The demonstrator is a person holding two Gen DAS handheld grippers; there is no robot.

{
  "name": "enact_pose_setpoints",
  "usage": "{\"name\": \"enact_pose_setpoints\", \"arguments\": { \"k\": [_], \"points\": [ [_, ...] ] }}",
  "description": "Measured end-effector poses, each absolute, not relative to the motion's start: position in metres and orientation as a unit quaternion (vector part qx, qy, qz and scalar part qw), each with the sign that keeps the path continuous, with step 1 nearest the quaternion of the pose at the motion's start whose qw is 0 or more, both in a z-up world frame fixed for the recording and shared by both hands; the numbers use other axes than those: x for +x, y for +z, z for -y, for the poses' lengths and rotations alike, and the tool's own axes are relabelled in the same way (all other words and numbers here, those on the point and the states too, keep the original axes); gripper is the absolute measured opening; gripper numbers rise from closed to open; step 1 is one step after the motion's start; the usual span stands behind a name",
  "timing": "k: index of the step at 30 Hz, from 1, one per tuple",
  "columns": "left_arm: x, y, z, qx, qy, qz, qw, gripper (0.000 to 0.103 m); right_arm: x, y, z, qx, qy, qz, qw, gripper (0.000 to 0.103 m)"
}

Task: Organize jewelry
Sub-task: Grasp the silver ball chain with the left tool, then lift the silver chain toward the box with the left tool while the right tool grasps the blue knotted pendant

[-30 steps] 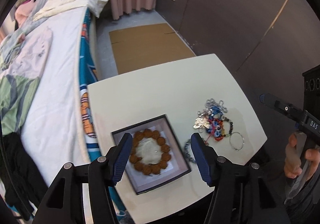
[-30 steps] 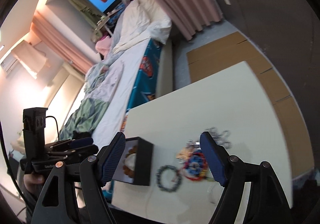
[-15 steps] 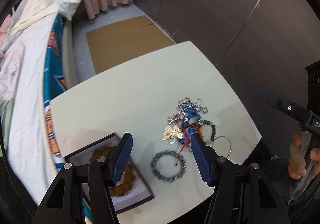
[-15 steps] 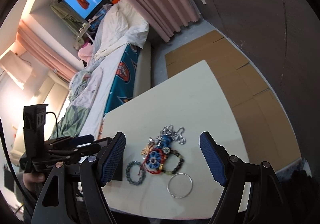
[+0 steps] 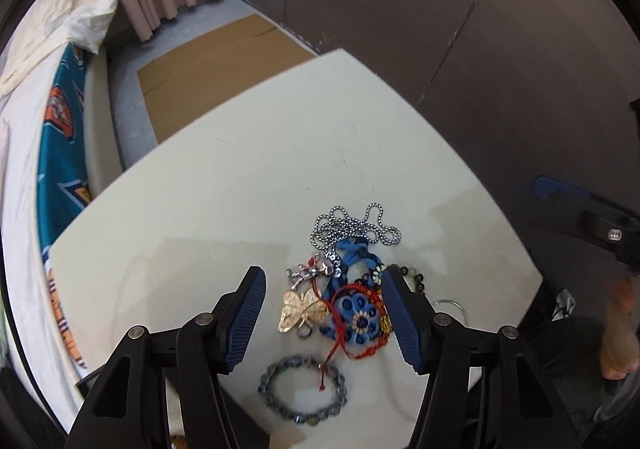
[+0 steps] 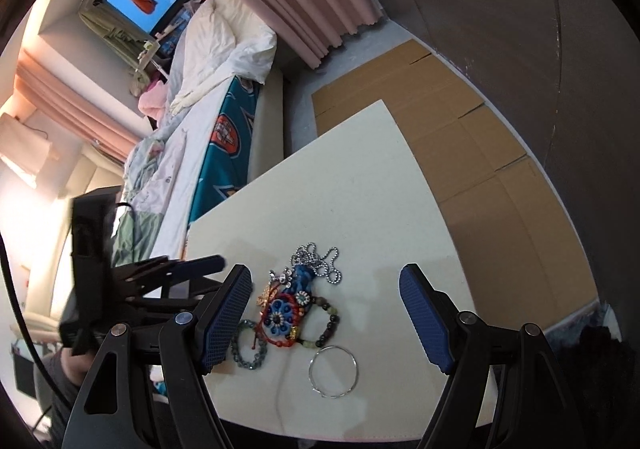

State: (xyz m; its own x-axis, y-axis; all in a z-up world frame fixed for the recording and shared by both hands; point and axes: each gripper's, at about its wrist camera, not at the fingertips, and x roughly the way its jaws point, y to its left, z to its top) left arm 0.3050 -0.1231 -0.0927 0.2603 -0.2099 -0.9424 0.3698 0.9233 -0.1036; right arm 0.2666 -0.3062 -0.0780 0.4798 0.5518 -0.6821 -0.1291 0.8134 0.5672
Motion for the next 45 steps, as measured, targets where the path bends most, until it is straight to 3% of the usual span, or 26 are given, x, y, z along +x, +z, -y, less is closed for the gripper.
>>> {"name": "enact_pose_setpoints", "arguments": {
  "k": [10,14,16,17,33,41,45],
  "points": [
    [0.32,-0.135,0.13,0.096,-0.177,-0.609,0.767,0.053,0.276,-0.086,0.318,0.232,0.198,-0.481,0.822,0.077],
    [0.315,-0.14,0.135,0.12,-0.179,-0.596,0.774,0.046,0.276,-0.087,0.313,0.226,0.202,-0.485,0.82,0.077],
    [0.312,-0.139,0.136,0.129,-0.185,-0.59,0.775,0.035,0.275,-0.086,0.307,0.219,0.205,-0.488,0.82,0.077],
    [0.313,-0.138,0.132,0.121,-0.182,-0.593,0.775,0.02,0.275,-0.086,0.305,0.216,0.205,-0.489,0.82,0.077],
    [0.297,-0.08,0.096,0.074,-0.172,-0.557,0.809,0.019,0.285,-0.101,0.26,0.183,0.237,-0.521,0.799,0.076],
    [0.287,-0.045,0.071,0.065,-0.155,-0.533,0.829,0.019,0.295,-0.116,0.213,0.119,0.243,-0.549,0.791,0.048],
    [0.279,-0.028,0.061,0.064,-0.151,-0.519,0.839,0.019,0.303,-0.126,0.204,0.104,0.226,-0.563,0.788,0.046]
  ]
}}
